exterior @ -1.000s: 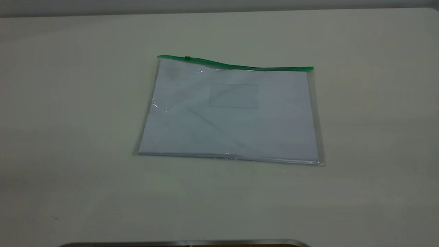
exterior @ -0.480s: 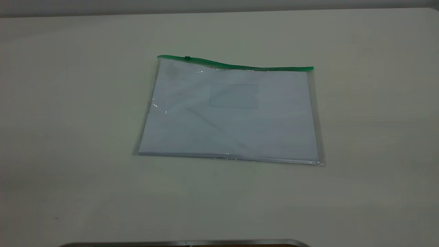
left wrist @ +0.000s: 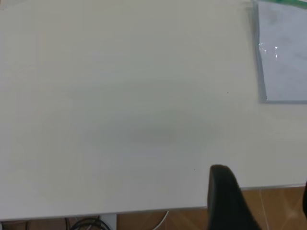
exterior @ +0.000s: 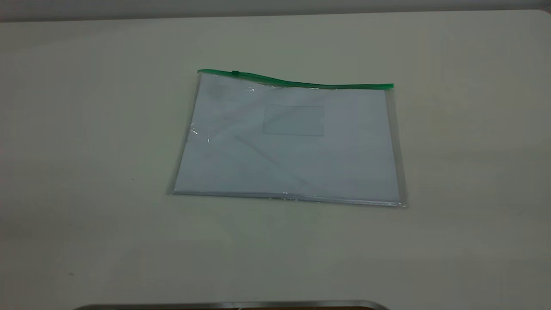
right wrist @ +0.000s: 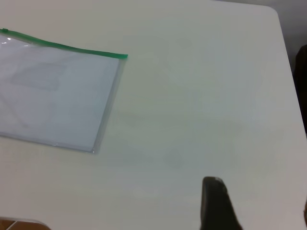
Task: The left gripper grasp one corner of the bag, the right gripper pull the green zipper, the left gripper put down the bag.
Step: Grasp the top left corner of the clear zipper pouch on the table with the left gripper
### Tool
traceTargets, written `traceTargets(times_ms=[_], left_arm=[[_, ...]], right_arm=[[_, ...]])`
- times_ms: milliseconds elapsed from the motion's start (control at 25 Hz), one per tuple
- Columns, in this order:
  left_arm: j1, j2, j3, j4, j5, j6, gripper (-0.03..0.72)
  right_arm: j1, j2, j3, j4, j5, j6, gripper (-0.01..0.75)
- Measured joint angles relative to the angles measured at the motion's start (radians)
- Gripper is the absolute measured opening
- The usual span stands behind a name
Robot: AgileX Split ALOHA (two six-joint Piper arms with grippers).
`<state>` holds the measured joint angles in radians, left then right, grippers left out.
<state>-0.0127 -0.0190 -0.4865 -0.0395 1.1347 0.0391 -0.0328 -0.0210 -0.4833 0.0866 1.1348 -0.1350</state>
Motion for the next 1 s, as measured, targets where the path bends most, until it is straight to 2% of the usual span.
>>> traceTargets(times_ms=[680,840,1000], left_arm=[[0.0,0.005,-0.002,0.027,0.0,-0.018,0.448],[0.0,0.101,-0.054,0.051,-0.029,-0.103,0.448],[0.0,0.273,-0.103,0.05,-0.109,-0.122,0.448]], right_arm=[[0.0,0.0,0.0,0.0,0.0,0.0,0.468],[0.0,0.0,0.0,0.0,0.0,0.0,0.468],[0.0,0.0,0.0,-0.004,0.0,0.0,0.468]])
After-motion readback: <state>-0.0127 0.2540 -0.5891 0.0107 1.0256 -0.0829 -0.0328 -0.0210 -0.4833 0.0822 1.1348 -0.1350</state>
